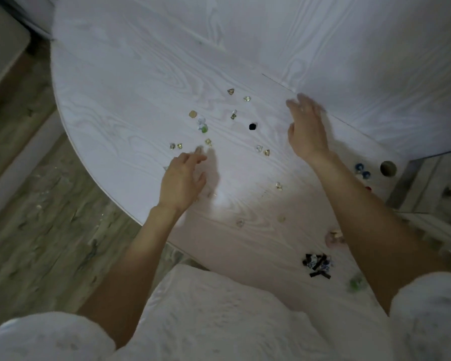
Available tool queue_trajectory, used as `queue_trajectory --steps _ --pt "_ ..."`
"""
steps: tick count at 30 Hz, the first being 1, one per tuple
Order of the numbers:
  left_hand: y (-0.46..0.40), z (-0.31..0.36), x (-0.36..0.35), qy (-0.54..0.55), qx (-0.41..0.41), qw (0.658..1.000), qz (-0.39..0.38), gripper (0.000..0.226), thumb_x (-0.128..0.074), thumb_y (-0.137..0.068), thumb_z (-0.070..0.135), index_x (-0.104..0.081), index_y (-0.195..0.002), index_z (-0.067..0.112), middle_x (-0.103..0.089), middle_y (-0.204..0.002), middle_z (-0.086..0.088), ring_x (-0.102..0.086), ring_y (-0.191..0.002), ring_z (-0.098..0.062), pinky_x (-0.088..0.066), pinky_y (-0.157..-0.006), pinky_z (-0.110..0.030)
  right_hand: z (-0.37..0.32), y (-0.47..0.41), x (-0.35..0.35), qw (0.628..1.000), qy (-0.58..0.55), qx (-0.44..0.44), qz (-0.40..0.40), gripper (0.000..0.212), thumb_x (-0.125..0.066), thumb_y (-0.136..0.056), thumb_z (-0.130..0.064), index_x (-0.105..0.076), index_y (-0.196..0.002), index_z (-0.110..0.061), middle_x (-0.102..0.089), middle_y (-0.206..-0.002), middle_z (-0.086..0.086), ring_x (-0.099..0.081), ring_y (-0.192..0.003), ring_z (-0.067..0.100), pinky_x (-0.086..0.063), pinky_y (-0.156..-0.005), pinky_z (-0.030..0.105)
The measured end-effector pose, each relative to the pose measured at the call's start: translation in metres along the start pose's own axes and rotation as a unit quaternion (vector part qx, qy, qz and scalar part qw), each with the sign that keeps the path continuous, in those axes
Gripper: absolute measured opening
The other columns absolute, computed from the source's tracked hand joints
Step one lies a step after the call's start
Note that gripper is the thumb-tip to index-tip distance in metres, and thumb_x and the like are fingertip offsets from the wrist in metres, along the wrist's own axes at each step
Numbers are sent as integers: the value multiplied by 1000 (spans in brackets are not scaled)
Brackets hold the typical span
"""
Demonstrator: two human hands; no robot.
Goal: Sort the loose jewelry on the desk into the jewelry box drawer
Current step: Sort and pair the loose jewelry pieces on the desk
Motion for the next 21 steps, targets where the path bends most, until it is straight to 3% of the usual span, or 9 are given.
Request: queue_trajectory --steps 2,8,11,16,21 --pt "7 1 -4 0 -13 1000 -14 33 -60 -85 16 -59 -118 14 -59 -112 -10 -54 -100 -28 -42 -84 -34 6 -9 -4 1000 -1 -14 -11 50 -37 -90 9 -35 -139 -3 -25 -151 16 -19 -140 28 -12 -114 28" --pt "1 -7 6 58 8 997 42 31 -61 -85 14 -60 -116 14 -60 -110 -6 -55 -96 -22 -42 -82 -27 -15 22 -20 999 -20 44 21 36 -45 -87 10 -56 -119 1 -54 -125 19 -45 -118 33 -35 -101 31" --pt "-35 -8 15 85 39 993 75 33 -60 -86 17 -58 -118 12 -58 -113 -7 -57 -95 -19 -47 -85 -30 -20 32 -23 997 -22 66 33 34 -50 -82 13 -61 -111 1 -58 -114 19 -49 -105 35 -37 -91 29" --pt "-89 -1 11 32 55 998 24 37 -56 -88 20 -52 -123 9 -52 -121 -14 -57 -98 -27 -41 -85 -31 -19 25 -19 998 -13 43 38 24 -56 -81 5 -65 -102 -1 -60 -108 17 -47 -104 37 -33 -88 29" --pt "-100 12 -3 -15 22 999 -27 20 -55 -85 12 -63 -103 9 -56 -104 -14 -57 -87 -30 -38 -73 -28 -14 27 -15 999 -32 10 33 19 -56 -83 3 -66 -98 -2 -60 -104 15 -49 -99 32 -38 -81 31"
Point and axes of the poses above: each hand's wrist, its own y-axis away from the middle knuckle, its own x-axis out of the back of the hand, z = x × y, the point moved 6 cm from there along -y, towards the middle knuckle
